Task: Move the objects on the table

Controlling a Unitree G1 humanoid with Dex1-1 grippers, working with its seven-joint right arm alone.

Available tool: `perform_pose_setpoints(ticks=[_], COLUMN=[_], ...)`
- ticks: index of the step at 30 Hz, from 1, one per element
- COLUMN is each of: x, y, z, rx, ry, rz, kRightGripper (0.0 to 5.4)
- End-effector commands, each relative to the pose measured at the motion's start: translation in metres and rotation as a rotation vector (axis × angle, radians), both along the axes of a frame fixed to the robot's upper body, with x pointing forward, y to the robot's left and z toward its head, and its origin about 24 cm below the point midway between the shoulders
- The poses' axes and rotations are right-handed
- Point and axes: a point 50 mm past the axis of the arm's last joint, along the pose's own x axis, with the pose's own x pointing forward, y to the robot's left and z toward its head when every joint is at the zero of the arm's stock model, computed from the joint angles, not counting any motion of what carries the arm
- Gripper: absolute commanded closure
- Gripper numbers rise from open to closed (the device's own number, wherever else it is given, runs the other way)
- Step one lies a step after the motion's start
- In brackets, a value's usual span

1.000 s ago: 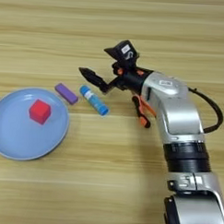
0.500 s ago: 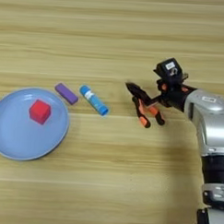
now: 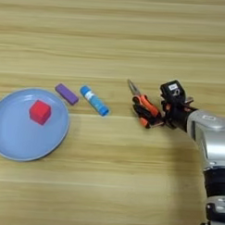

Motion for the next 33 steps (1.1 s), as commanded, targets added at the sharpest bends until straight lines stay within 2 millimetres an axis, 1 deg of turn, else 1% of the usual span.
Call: perform_pose_setpoints(ticks=[1, 8, 14, 16, 17, 25, 26, 28, 30, 33], x=[0.011, 0.008, 0.007, 0.007, 0.006, 0.004, 0.004, 0.003, 0.002, 0.001], y=[-0.008, -0.006, -0.006, -0.006, -0.006, -0.005, -0.005, -0.004, -0.004, -0.004], z=[0.021, 0.011, 0.006, 0.005, 0.004, -0.004, -0.005, -0.007, -0.009, -0.011], rx=[-0.068, -0.074, -0.086, -0.088, -0.09, -0.097, -0.097, -0.099, -0.101, -0.102], ry=[-0.085, -0.045, -0.025, -0.02, -0.017, 0.019, 0.024, 0.034, 0.046, 0.059], rz=[-0.025, -0.02, -0.015, -0.015, -0.014, -0.007, -0.003, 0.001, 0.004, 0.009], kRightGripper=[0.03, 0.03, 0.03, 0.36, 0.39, 1.44, 1.49, 1.83, 1.95, 1.98])
